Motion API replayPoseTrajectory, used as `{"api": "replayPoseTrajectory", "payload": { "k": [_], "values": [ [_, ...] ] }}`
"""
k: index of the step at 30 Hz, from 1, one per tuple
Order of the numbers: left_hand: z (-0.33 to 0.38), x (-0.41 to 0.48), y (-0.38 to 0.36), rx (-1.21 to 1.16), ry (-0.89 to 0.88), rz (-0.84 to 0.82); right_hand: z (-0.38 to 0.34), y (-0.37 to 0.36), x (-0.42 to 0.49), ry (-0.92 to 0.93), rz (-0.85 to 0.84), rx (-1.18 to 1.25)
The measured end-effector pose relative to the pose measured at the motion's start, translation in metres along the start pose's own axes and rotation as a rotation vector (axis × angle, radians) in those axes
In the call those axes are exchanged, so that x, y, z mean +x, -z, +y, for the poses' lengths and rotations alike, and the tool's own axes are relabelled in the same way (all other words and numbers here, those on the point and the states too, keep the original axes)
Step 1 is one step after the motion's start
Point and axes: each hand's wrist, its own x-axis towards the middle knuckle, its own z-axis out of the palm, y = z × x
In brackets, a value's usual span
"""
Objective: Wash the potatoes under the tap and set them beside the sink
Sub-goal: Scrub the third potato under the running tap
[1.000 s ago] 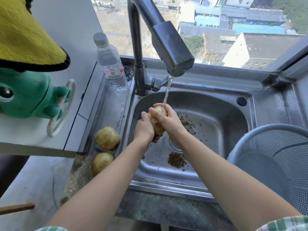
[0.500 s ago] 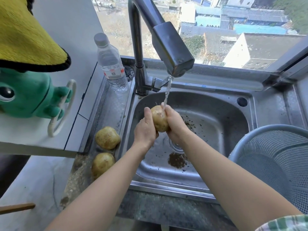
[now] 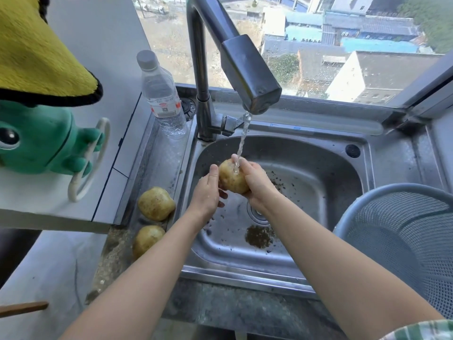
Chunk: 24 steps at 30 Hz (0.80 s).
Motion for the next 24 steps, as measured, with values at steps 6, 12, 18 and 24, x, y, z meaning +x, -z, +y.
{"api": "replayPoseTrajectory", "payload": {
  "k": [6,12,18,24],
  "values": [
    [0.001,0.0,0.0,-0.124,0.044,-0.044,0.001,-0.017,-0.009,0.28,0.046,-0.198],
    [0.009,-0.002,-0.004,-0.373,0.295,0.018,0.006,-0.008,-0.01,0.172,-0.045,0.094],
    [0.017,-0.011,-0.014,-0.123,0.267,-0.092,-0.002,-0.018,-0.014,0.19,0.035,0.047],
    [0.013,-0.005,-0.015,-0.256,0.193,-0.015,-0.007,-0.019,-0.02,0.22,0.06,-0.001]
  ]
}}
